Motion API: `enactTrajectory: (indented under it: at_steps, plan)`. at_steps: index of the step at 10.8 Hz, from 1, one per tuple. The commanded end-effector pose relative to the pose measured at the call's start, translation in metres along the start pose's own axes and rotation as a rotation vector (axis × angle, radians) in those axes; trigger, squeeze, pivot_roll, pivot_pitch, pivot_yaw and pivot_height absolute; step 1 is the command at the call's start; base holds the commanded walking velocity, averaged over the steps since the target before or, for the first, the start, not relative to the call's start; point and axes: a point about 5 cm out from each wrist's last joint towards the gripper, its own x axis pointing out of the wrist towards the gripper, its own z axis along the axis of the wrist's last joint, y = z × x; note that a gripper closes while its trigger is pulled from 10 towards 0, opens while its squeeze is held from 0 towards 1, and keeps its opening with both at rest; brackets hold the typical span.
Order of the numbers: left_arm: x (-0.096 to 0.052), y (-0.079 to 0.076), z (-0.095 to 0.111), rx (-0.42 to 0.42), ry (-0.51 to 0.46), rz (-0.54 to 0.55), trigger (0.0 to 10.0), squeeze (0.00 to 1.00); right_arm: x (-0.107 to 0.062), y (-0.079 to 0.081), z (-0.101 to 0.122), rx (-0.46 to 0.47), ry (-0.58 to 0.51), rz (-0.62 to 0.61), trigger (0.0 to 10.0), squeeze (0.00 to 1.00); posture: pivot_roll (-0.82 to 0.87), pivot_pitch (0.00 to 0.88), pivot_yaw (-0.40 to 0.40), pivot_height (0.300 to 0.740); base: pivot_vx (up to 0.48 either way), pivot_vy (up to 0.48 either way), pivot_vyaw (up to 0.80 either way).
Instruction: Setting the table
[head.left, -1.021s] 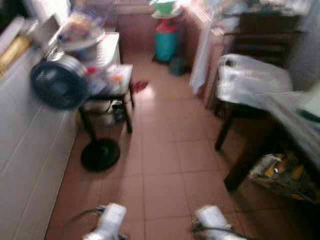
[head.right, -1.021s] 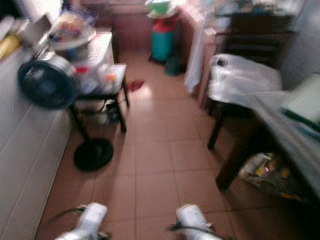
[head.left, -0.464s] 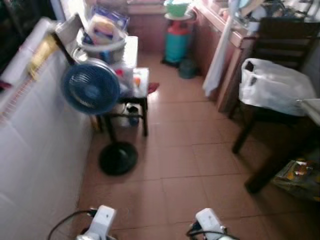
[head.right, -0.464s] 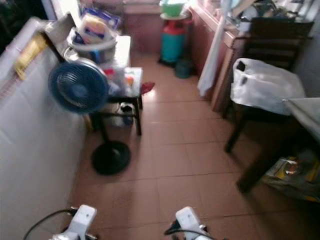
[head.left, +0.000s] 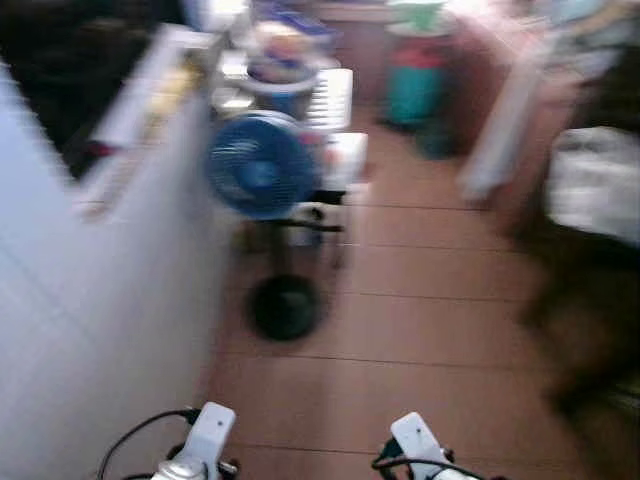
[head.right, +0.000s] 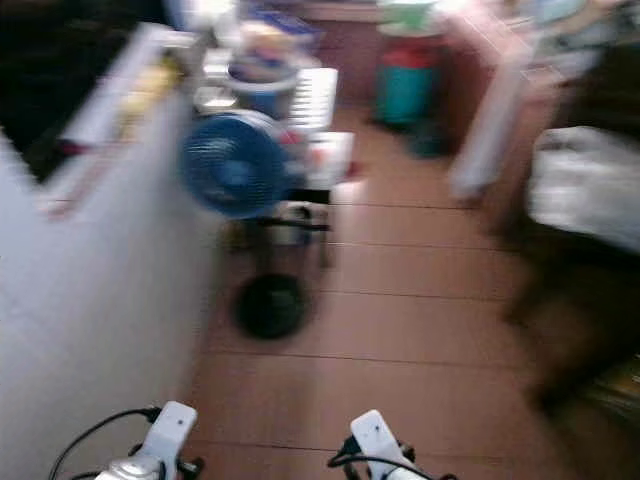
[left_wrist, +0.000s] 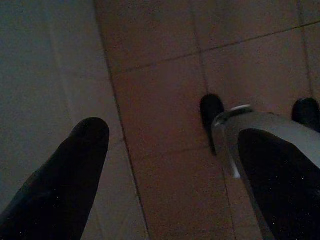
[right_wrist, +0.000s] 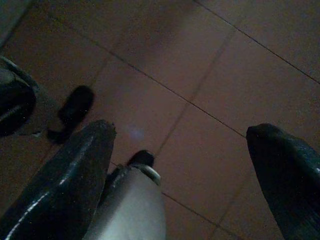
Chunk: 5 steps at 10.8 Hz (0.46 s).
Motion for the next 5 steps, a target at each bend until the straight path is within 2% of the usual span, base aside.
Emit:
enactTrajectory:
  at_steps: [1, 5]
  plan:
    - [0.0006, -0.0067, -0.0001, 0.009, 0.001, -0.028, 10.0, 0.0, -0.0016, -0.005, -0.0045, -0.003, 0.012, -0.011, 10.0, 0.0, 0.13, 0.0, -0.014, 0.74, 0.0, 0.0, 0.0]
    - [0.0006, -0.007, 0.0009, 0.007, -0.002, -0.035, 10.0, 0.0, -0.0011, -0.0089, 0.0006, -0.014, -0.004, -0.019, 10.0, 0.0, 0.13, 0.0, -0.021, 0.74, 0.0, 0.0, 0.0]
